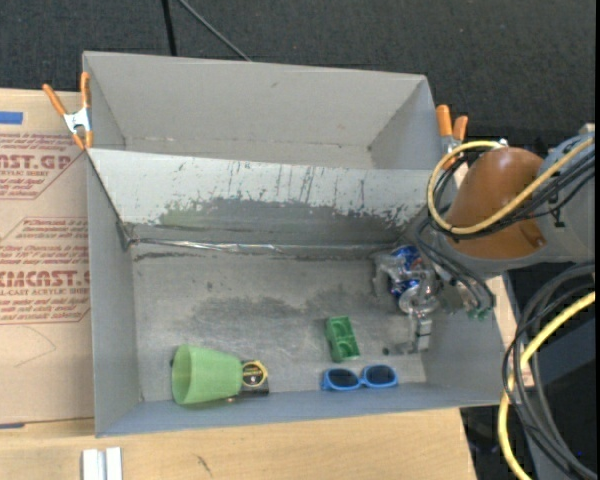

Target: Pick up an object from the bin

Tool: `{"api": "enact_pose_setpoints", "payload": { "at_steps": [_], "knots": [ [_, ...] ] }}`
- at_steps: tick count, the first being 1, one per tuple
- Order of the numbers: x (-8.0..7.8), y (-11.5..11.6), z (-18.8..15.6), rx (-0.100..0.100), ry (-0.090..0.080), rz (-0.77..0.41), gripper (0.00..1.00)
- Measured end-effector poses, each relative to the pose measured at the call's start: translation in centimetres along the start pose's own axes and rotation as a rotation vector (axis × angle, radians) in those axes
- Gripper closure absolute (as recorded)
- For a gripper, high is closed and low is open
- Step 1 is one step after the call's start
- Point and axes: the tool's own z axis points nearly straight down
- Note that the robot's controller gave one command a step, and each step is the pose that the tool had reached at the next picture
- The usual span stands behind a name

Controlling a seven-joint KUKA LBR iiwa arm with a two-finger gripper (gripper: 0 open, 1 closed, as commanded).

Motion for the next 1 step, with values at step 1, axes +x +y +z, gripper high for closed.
{"api": "enact_pose_setpoints", "payload": {
  "at_steps": [1],
  "knots": [
    [-2.98,-1.20,-1.67,0.001,0.004,-0.054,0.00]
  ]
}}
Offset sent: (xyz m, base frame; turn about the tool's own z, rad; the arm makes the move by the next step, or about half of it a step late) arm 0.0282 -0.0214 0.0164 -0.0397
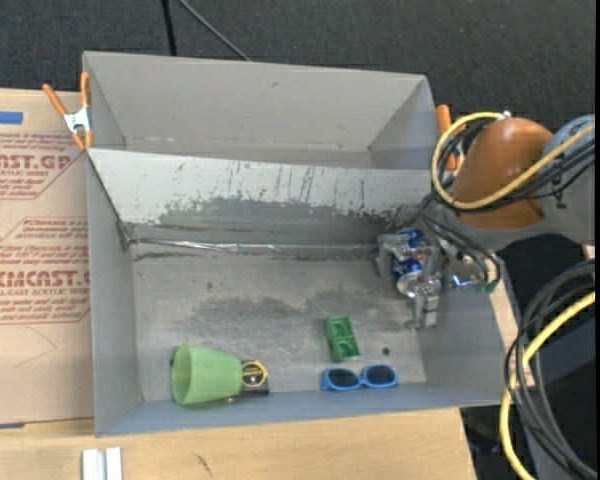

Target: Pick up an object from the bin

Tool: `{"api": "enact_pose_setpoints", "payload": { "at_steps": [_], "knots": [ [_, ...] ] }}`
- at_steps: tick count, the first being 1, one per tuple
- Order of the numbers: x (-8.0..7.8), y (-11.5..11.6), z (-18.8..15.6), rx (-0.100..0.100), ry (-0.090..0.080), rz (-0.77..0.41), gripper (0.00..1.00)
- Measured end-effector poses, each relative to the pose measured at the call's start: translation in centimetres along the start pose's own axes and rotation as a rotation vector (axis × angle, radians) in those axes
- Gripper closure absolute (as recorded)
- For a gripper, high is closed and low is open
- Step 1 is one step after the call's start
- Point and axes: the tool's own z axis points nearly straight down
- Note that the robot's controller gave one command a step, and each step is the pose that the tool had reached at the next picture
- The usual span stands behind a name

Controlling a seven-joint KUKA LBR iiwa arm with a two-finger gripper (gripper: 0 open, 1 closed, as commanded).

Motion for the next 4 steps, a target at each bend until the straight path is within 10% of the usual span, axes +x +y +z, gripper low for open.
{"api": "enact_pose_setpoints", "payload": {
  "at_steps": [2,3,4],
  "knots": [
    [-0.3,-0.8,-2.3,0.019,-0.002,0.033,0.00],
    [3.8,0.8,1.9,0.012,0.004,0.049,0.00],
    [3.3,1.0,1.5,0.011,-0.003,0.047,1.00]
  ]
}}
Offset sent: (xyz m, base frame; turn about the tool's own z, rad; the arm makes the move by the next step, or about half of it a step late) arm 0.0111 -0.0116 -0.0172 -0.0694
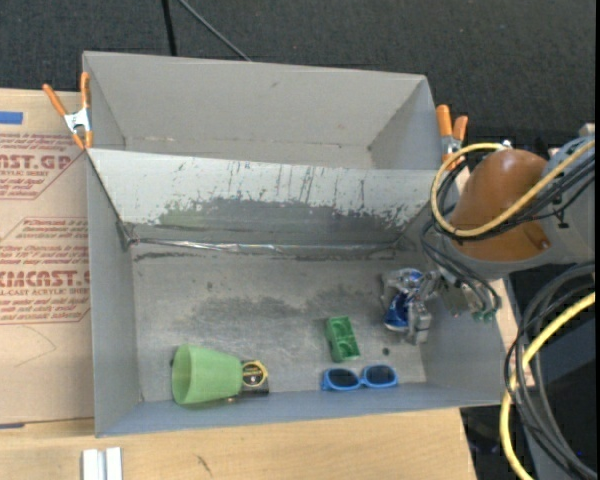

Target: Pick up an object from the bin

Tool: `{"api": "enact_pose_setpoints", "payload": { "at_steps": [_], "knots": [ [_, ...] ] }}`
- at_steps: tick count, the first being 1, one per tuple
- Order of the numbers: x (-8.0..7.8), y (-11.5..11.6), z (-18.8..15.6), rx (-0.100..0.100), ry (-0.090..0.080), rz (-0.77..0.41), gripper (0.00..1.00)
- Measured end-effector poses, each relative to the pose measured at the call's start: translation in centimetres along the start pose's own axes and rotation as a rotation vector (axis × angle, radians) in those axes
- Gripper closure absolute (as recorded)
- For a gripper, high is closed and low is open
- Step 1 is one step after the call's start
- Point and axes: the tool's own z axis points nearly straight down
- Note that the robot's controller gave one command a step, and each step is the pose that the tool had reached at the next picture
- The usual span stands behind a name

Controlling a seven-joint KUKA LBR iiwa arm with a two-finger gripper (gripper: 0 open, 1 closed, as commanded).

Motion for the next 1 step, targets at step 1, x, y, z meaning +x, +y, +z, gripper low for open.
{"api": "enact_pose_setpoints", "payload": {
  "at_steps": [1],
  "knots": [
    [0.99,0.76,-13.98,0.011,-0.004,-0.016,1.00]
  ]
}}
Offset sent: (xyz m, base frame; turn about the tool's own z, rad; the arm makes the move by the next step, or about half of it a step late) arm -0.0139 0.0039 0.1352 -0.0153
